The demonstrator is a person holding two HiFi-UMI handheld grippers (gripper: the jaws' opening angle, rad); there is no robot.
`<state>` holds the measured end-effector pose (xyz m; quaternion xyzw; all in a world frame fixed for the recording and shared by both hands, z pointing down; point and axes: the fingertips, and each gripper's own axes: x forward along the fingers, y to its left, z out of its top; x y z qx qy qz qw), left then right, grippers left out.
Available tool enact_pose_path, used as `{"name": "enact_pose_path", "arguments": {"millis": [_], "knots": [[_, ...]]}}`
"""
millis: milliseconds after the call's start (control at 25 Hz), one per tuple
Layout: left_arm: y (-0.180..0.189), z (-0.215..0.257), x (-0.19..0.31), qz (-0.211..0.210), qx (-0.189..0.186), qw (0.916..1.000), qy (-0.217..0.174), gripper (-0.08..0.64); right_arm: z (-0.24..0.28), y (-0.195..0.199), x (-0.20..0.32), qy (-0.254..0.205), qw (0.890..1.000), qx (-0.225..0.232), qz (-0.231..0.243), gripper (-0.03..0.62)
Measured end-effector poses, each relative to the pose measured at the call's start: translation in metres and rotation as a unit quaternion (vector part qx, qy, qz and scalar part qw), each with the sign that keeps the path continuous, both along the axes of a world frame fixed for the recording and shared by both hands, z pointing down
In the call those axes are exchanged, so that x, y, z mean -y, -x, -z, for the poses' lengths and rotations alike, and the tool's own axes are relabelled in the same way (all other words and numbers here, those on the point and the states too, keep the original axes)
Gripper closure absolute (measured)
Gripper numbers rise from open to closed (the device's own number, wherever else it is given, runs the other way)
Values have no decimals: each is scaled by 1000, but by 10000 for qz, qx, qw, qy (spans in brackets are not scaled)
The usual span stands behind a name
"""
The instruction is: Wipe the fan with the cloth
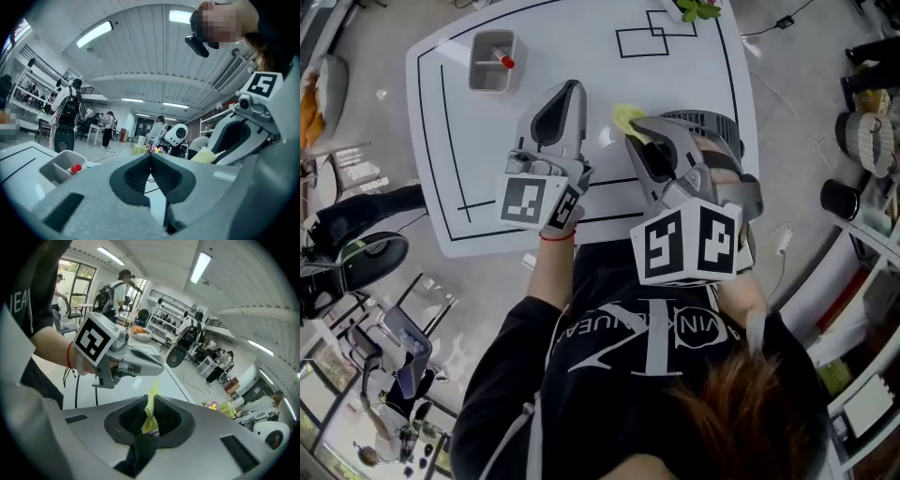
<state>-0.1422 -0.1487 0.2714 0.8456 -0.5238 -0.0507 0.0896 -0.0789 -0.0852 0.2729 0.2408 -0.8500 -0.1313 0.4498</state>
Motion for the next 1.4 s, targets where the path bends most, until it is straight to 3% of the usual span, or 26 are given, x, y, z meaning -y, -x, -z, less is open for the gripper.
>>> {"name": "enact_pose_path", "arguments": {"millis": [120,360,880,1400], "knots": [[-5,-1,1,-87,-29,9999,40,549,-3,-9,2,-45,9996,-286,-62,554],[-13,-5,10,-280,21,9996,36,549,-3,-23,13,6,9992,-227,-340,554],[-46,-5,16,-630,118,9979,56,549,21,-61,16,-245,9951,222,-927,555],[-65,0,22,-808,260,9964,-3,549,30,-121,16,-403,9802,751,-1789,555]]}}
